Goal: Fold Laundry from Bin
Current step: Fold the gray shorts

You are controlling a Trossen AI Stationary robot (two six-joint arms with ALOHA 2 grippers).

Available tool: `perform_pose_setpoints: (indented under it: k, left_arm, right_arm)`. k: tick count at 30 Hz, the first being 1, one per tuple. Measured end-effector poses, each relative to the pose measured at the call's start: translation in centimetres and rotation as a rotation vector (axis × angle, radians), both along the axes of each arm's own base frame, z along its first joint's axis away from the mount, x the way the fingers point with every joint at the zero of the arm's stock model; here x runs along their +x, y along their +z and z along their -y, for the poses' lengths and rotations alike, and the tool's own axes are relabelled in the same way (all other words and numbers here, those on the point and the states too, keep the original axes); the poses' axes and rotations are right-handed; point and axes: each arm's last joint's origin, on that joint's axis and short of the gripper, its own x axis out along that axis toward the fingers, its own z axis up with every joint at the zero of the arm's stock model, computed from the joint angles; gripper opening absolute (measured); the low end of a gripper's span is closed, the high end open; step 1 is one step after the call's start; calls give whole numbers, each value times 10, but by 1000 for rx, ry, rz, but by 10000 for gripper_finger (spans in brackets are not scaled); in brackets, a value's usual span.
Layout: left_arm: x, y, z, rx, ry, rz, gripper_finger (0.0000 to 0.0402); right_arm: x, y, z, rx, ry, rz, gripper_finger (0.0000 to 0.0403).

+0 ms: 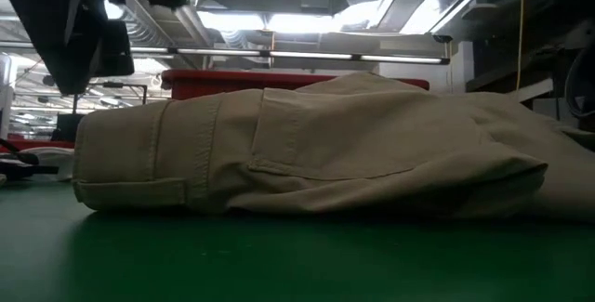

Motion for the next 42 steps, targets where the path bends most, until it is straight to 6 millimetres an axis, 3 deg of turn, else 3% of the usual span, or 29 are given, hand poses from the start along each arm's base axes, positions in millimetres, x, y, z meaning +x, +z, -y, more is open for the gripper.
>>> perform_pose_setpoints:
  k: [11,18,33,38,42]
  left_arm:
    - [-22,-15,28,138,98,49,173]
    - [-21,-38,35,196,157,89,173]
    - [-2,-74,37,313,186,153,171]
    - [5,-77,41,293,209,208,146]
    - [6,-77,41,286,215,222,117]
  right_arm:
    - [22,-10,-18,278,-115,197,179]
    - [23,-12,-43,344,-82,310,179]
    - [8,-8,-101,290,58,780,179]
    - [2,-11,-109,204,132,870,179]
    - [3,-26,-120,163,224,855,179]
